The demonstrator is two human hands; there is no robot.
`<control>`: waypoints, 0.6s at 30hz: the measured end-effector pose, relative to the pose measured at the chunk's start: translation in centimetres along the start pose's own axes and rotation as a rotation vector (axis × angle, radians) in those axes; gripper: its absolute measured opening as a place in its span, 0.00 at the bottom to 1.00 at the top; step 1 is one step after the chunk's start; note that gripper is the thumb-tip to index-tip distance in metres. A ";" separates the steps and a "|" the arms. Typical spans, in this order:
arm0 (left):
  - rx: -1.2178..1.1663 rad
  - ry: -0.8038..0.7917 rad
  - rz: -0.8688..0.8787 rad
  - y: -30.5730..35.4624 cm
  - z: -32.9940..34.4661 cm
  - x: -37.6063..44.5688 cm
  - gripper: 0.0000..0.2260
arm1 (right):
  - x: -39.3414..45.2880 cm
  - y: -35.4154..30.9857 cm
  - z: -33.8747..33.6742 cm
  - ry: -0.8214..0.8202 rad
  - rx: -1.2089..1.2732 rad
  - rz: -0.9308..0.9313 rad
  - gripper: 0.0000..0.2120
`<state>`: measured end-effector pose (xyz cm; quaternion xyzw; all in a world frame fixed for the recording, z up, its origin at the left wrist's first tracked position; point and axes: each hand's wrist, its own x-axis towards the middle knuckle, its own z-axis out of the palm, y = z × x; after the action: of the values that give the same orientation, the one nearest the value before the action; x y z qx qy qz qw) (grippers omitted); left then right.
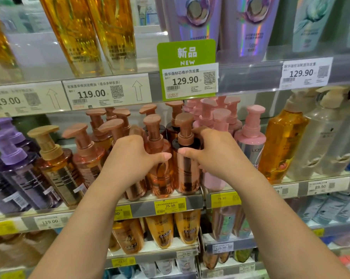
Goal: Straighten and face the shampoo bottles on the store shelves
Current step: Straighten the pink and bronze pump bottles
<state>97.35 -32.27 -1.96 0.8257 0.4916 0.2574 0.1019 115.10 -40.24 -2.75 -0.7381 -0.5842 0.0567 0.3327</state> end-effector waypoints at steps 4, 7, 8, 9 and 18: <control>0.012 0.026 -0.004 -0.1 0.3 -0.3 0.24 | 0.0 -0.4 0.6 0.093 -0.119 -0.003 0.26; 0.023 0.035 -0.018 -0.2 0.4 -0.5 0.24 | -0.2 -0.7 0.9 0.137 -0.189 -0.010 0.30; 0.034 0.033 -0.020 -0.2 0.5 -0.5 0.25 | -0.2 -0.7 0.9 0.143 -0.200 -0.008 0.30; 0.044 0.033 -0.021 -0.2 0.5 -0.5 0.25 | -0.3 -0.8 0.8 0.145 -0.206 -0.004 0.30; -0.106 0.225 -0.050 -2.2 -1.1 -2.8 0.20 | -1.3 -0.7 1.5 0.265 -0.159 -0.004 0.29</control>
<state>94.01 -33.75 -2.86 0.7725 0.5060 0.3714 0.0962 113.39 -40.65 -3.91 -0.7620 -0.5391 -0.0883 0.3478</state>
